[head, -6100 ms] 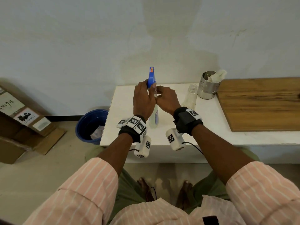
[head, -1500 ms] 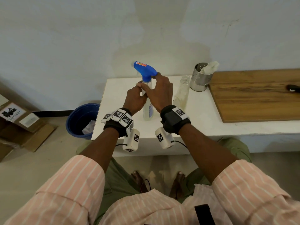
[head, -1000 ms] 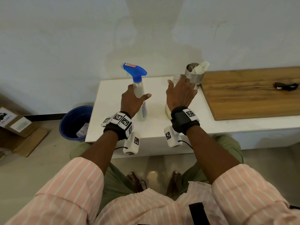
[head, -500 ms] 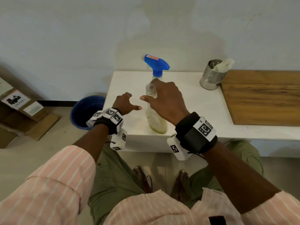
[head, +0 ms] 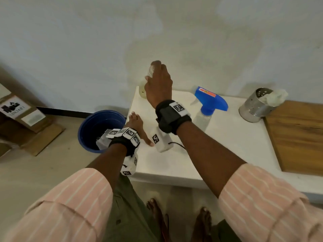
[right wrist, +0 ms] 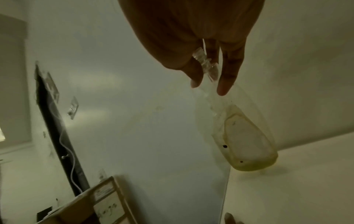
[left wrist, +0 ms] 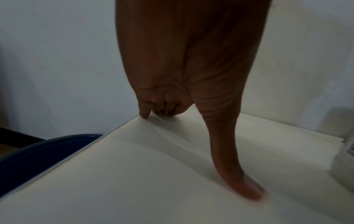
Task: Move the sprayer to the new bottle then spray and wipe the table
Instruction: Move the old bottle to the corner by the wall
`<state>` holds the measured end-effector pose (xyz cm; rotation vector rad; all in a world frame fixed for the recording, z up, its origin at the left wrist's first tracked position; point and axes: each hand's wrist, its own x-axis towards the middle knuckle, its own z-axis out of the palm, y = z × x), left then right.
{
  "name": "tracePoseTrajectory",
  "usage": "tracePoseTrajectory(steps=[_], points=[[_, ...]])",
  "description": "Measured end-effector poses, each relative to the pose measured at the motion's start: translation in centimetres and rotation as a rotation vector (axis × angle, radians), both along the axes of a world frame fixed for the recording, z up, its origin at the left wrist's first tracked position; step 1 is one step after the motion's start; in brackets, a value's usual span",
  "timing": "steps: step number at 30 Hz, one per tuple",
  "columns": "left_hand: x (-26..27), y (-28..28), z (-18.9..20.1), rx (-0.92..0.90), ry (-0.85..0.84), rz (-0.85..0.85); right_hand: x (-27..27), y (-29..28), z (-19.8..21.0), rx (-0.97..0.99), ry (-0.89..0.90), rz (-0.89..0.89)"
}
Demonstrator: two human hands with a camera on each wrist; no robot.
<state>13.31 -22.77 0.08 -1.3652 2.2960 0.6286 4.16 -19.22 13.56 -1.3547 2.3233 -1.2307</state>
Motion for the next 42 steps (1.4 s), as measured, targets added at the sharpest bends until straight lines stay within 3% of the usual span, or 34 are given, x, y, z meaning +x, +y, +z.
tracePoseTrajectory(steps=[9,15,27,42], points=[[-1.0,-0.9,-0.2,-0.012,0.031,0.015,-3.5,-11.9,-1.5,-0.025,-0.047,-0.156],[-1.9,-1.1,0.4,-0.016,-0.126,-0.071,-4.1,-15.2,-2.6,-0.077,0.048,-0.212],[-1.7,-1.0,0.1,-0.017,-0.029,-0.029,-4.0,-15.0,-3.8,-0.237,0.044,-0.307],[-1.2,-0.7,1.6,0.071,0.013,0.062,-4.3,-13.4,-3.7,-0.178,0.062,-0.233]])
